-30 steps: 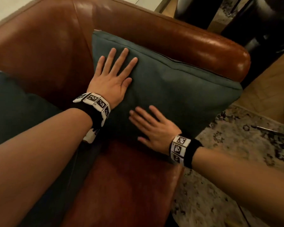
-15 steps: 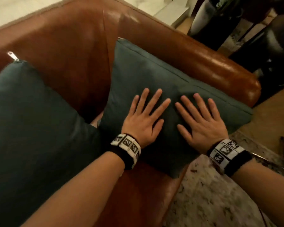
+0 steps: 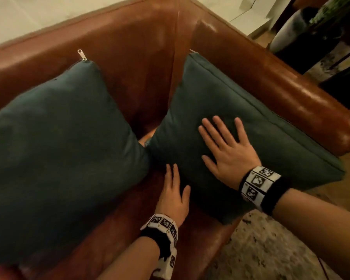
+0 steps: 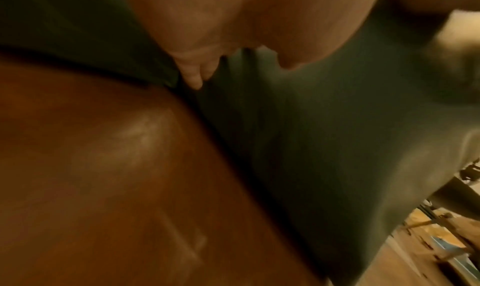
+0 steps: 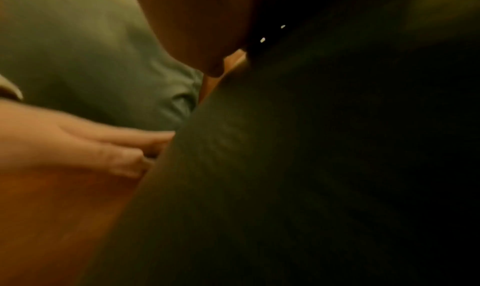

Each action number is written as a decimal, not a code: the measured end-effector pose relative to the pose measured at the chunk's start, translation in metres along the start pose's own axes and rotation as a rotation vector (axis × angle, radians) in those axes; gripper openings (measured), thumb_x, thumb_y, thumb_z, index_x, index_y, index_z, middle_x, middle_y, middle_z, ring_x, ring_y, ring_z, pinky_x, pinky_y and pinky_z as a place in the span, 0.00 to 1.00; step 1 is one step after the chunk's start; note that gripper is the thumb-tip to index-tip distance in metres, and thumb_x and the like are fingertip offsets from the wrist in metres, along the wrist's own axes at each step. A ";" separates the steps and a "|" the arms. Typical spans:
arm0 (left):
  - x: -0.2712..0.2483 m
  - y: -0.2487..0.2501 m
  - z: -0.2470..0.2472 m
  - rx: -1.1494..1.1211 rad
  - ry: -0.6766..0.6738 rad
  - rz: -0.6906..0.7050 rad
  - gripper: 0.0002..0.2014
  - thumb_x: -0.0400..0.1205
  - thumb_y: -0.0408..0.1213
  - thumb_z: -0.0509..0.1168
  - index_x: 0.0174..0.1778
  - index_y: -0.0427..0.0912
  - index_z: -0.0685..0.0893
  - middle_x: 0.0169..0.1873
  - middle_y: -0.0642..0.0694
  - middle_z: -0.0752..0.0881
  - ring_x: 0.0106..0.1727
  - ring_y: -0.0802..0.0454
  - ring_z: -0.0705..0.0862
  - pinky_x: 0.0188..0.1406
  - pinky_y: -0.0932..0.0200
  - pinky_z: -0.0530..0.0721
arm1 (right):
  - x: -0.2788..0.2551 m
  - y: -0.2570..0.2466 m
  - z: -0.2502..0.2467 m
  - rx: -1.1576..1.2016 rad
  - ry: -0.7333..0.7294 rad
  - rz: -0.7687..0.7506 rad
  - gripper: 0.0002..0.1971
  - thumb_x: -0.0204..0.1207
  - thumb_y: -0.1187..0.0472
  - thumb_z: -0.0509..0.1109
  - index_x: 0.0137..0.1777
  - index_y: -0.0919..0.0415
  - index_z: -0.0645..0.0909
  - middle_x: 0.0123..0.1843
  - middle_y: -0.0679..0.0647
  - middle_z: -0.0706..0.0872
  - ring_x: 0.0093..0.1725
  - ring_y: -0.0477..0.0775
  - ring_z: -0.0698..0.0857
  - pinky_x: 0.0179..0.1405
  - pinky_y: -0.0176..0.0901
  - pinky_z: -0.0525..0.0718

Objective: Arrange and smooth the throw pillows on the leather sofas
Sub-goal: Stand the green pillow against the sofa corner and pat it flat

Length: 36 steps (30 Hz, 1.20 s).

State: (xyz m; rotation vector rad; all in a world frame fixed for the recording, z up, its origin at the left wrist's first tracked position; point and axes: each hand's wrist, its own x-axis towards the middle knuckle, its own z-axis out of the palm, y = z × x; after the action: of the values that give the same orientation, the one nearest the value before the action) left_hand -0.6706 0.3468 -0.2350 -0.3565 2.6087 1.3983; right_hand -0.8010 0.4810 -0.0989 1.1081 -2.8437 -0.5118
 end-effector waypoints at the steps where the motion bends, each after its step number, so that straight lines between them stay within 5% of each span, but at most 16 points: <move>1: -0.002 0.004 -0.013 -0.014 0.002 -0.008 0.32 0.89 0.49 0.50 0.86 0.57 0.39 0.86 0.56 0.37 0.86 0.53 0.56 0.78 0.65 0.64 | 0.015 -0.011 0.000 -0.034 -0.034 -0.013 0.37 0.84 0.41 0.49 0.87 0.61 0.47 0.89 0.58 0.46 0.88 0.58 0.43 0.83 0.70 0.43; 4: 0.003 0.021 -0.054 -0.153 0.130 -0.022 0.28 0.89 0.39 0.52 0.86 0.55 0.54 0.85 0.55 0.57 0.83 0.62 0.59 0.72 0.83 0.54 | 0.051 -0.037 0.003 -0.111 -0.101 -0.013 0.40 0.84 0.40 0.43 0.85 0.66 0.36 0.88 0.62 0.37 0.86 0.59 0.35 0.81 0.70 0.34; 8: 0.028 0.058 -0.108 -0.179 0.353 0.155 0.25 0.87 0.34 0.55 0.83 0.47 0.65 0.81 0.52 0.68 0.81 0.61 0.64 0.81 0.63 0.64 | 0.072 -0.069 0.011 -0.206 -0.211 -0.180 0.39 0.85 0.42 0.44 0.85 0.66 0.35 0.87 0.63 0.36 0.86 0.62 0.32 0.72 0.70 0.18; 11: 0.063 0.095 -0.137 -0.025 0.230 0.303 0.27 0.88 0.41 0.54 0.85 0.52 0.61 0.84 0.55 0.60 0.86 0.59 0.55 0.83 0.58 0.59 | 0.067 -0.080 0.020 -0.202 -0.350 -0.326 0.37 0.86 0.44 0.47 0.87 0.62 0.41 0.88 0.61 0.43 0.86 0.65 0.36 0.66 0.69 0.12; 13: 0.090 0.113 -0.141 0.103 0.166 0.351 0.27 0.88 0.45 0.52 0.85 0.54 0.58 0.86 0.55 0.54 0.87 0.56 0.49 0.85 0.53 0.55 | 0.060 -0.078 0.014 -0.091 -0.414 -0.357 0.33 0.86 0.47 0.52 0.87 0.59 0.49 0.88 0.58 0.54 0.87 0.61 0.45 0.73 0.63 0.19; 15: 0.109 0.118 -0.136 0.172 0.166 0.365 0.28 0.89 0.46 0.51 0.86 0.55 0.54 0.87 0.53 0.48 0.87 0.52 0.44 0.86 0.48 0.51 | 0.051 -0.063 0.001 0.037 -0.326 -0.417 0.31 0.83 0.48 0.57 0.84 0.56 0.61 0.84 0.54 0.66 0.86 0.58 0.57 0.82 0.59 0.36; 17: 0.121 0.110 -0.122 0.213 0.210 0.356 0.29 0.89 0.48 0.48 0.87 0.55 0.49 0.87 0.52 0.43 0.87 0.50 0.40 0.86 0.45 0.46 | 0.038 -0.034 -0.014 0.109 -0.124 -0.328 0.29 0.79 0.48 0.59 0.80 0.55 0.71 0.81 0.54 0.73 0.84 0.59 0.63 0.84 0.65 0.46; 19: 0.128 0.097 -0.102 0.206 0.272 0.315 0.30 0.88 0.49 0.46 0.87 0.54 0.45 0.87 0.50 0.41 0.87 0.47 0.39 0.86 0.43 0.45 | 0.024 0.010 -0.018 0.140 -0.017 -0.080 0.30 0.83 0.46 0.54 0.85 0.52 0.61 0.86 0.51 0.63 0.87 0.56 0.55 0.84 0.67 0.48; 24: 0.135 0.070 -0.055 0.028 0.366 0.251 0.30 0.88 0.52 0.45 0.87 0.52 0.46 0.87 0.48 0.45 0.88 0.46 0.44 0.86 0.49 0.45 | 0.004 0.067 -0.010 0.198 -0.145 0.259 0.35 0.83 0.30 0.41 0.87 0.41 0.38 0.88 0.39 0.40 0.87 0.52 0.40 0.81 0.76 0.45; 32: 0.149 -0.004 -0.028 -0.363 0.357 -0.250 0.27 0.90 0.47 0.39 0.86 0.45 0.58 0.85 0.46 0.60 0.86 0.49 0.55 0.86 0.46 0.50 | 0.001 0.071 -0.002 0.240 -0.151 0.321 0.36 0.80 0.27 0.35 0.84 0.38 0.28 0.86 0.38 0.31 0.86 0.56 0.32 0.80 0.77 0.44; 34: 0.148 0.011 -0.033 -0.340 0.397 -0.286 0.25 0.91 0.44 0.41 0.86 0.46 0.56 0.86 0.44 0.57 0.87 0.46 0.53 0.86 0.50 0.48 | 0.003 0.071 -0.004 0.258 -0.152 0.325 0.36 0.80 0.27 0.35 0.84 0.38 0.28 0.86 0.37 0.31 0.86 0.56 0.33 0.81 0.76 0.44; 36: 0.137 0.032 -0.034 -0.293 0.475 -0.137 0.25 0.91 0.43 0.43 0.87 0.48 0.54 0.87 0.46 0.53 0.87 0.49 0.50 0.85 0.53 0.47 | 0.002 0.071 -0.004 0.270 -0.158 0.325 0.36 0.80 0.27 0.36 0.84 0.38 0.29 0.86 0.38 0.32 0.86 0.56 0.34 0.81 0.76 0.44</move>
State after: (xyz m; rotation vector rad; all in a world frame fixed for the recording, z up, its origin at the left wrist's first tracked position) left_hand -0.8123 0.3175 -0.2250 -0.9980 2.6425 1.8338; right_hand -0.8480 0.5270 -0.0730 0.6291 -3.2149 -0.2056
